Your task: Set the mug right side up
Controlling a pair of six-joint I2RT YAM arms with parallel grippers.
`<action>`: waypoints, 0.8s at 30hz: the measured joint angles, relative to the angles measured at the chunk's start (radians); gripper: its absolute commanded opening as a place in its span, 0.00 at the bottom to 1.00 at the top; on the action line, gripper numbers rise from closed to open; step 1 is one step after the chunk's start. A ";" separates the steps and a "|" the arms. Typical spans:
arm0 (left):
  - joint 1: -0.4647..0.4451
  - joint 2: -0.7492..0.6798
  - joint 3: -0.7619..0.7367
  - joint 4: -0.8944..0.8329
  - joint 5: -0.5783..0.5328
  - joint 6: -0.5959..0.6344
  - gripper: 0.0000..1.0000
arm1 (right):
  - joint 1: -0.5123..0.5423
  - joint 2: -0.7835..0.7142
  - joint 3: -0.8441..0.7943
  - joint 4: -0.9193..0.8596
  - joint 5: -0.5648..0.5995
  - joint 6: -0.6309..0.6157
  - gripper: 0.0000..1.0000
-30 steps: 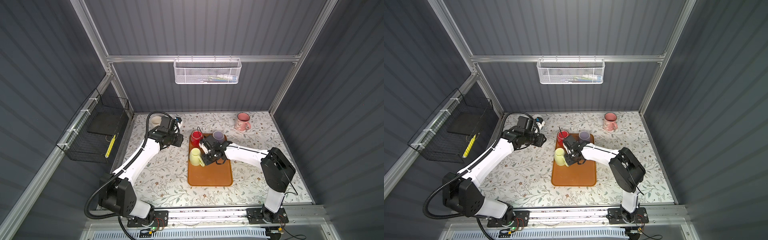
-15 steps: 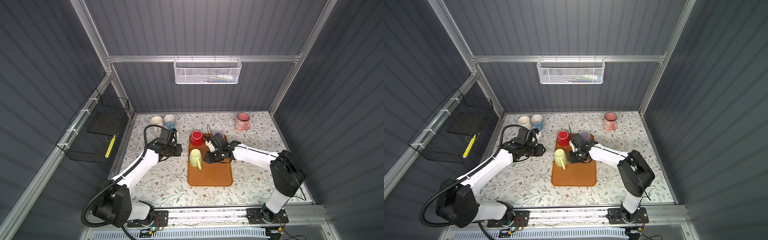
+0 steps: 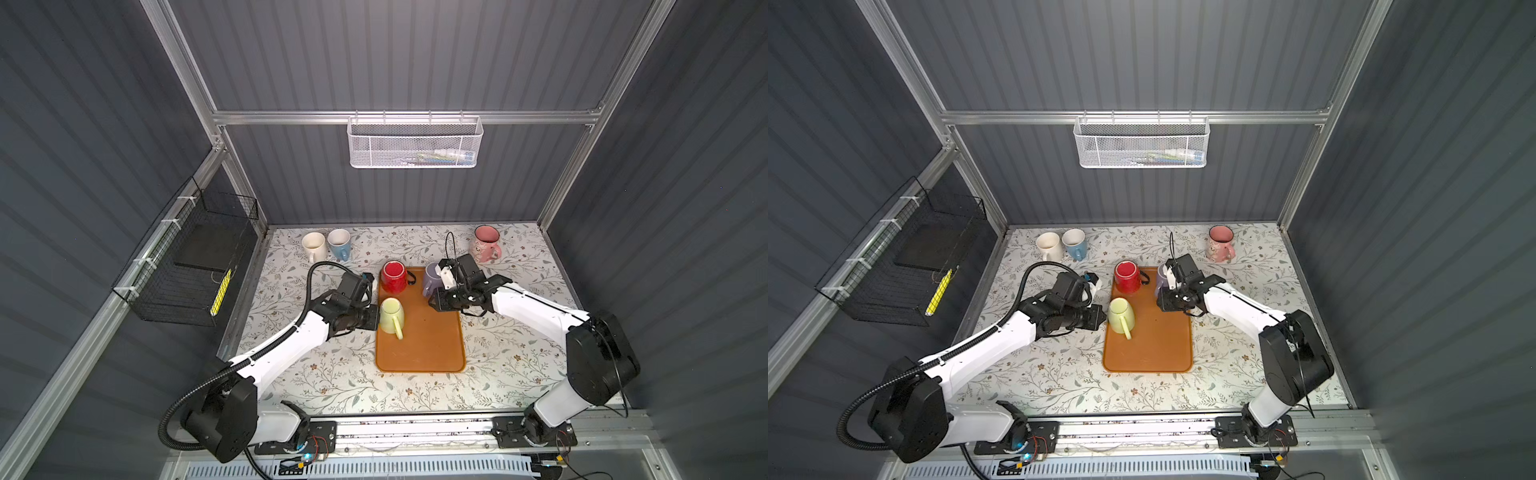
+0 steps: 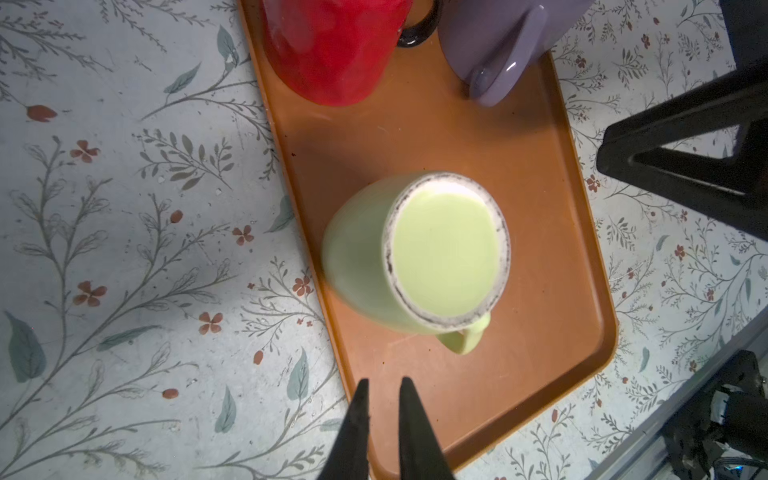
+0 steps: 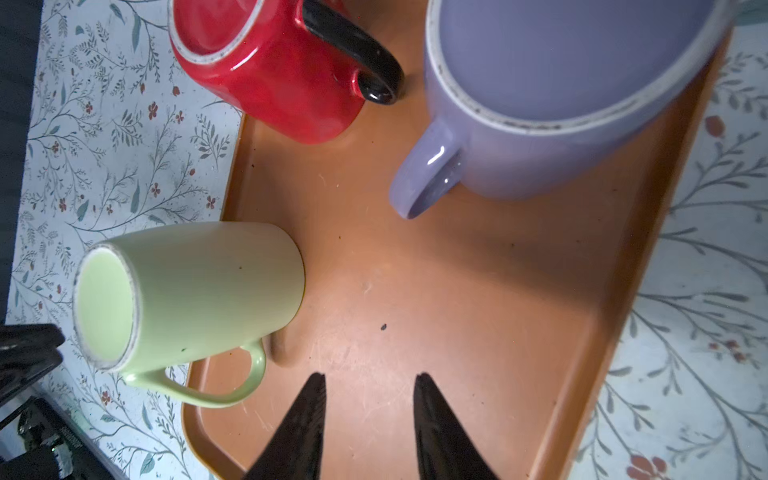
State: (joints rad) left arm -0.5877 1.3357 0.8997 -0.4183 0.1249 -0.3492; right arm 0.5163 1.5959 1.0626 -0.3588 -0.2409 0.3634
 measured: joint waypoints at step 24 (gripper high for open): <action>0.000 0.203 0.002 0.241 0.045 -0.010 0.14 | -0.020 -0.048 -0.040 0.013 -0.001 -0.085 0.38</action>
State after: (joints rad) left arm -0.5880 1.5383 0.9020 -0.1776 0.1699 -0.3592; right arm 0.4961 1.5475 1.0229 -0.3454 -0.2420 0.2783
